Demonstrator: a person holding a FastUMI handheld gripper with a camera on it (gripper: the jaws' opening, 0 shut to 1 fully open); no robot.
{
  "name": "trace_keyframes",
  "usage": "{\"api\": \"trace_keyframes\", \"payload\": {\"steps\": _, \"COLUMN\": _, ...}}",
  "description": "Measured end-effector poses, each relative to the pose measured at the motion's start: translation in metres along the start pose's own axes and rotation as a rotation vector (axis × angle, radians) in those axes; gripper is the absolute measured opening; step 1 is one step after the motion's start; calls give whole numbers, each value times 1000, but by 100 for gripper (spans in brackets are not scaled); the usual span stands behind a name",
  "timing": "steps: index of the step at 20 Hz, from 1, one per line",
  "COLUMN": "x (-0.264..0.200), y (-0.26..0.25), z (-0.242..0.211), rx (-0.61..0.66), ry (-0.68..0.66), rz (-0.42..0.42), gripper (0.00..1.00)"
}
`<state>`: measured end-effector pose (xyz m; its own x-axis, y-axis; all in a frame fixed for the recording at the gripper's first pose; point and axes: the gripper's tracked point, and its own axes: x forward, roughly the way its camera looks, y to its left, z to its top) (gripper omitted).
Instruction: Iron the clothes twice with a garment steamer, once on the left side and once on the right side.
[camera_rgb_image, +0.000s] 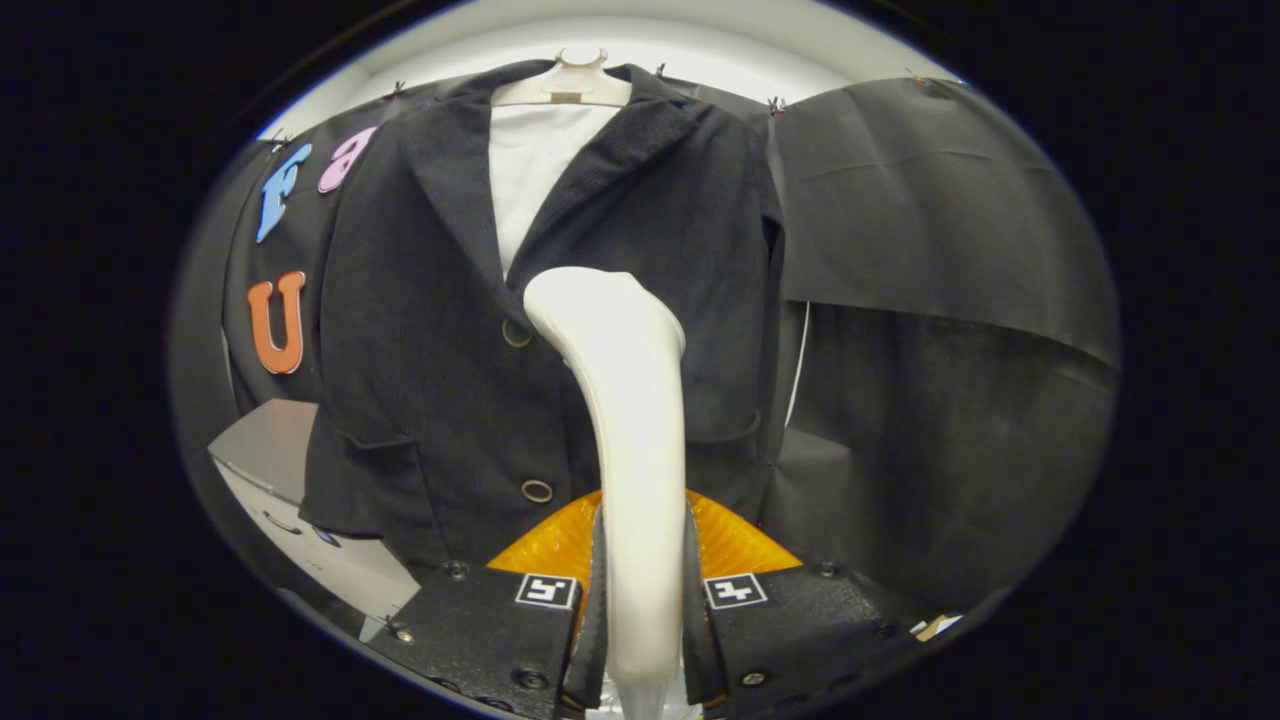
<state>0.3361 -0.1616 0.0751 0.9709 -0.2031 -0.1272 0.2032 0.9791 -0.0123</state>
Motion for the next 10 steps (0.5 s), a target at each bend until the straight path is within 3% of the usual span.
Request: {"api": "trace_keyframes", "payload": {"steps": 10, "x": 5, "y": 0, "z": -53, "rx": -9, "ry": 62, "rz": -5, "gripper": 33}}
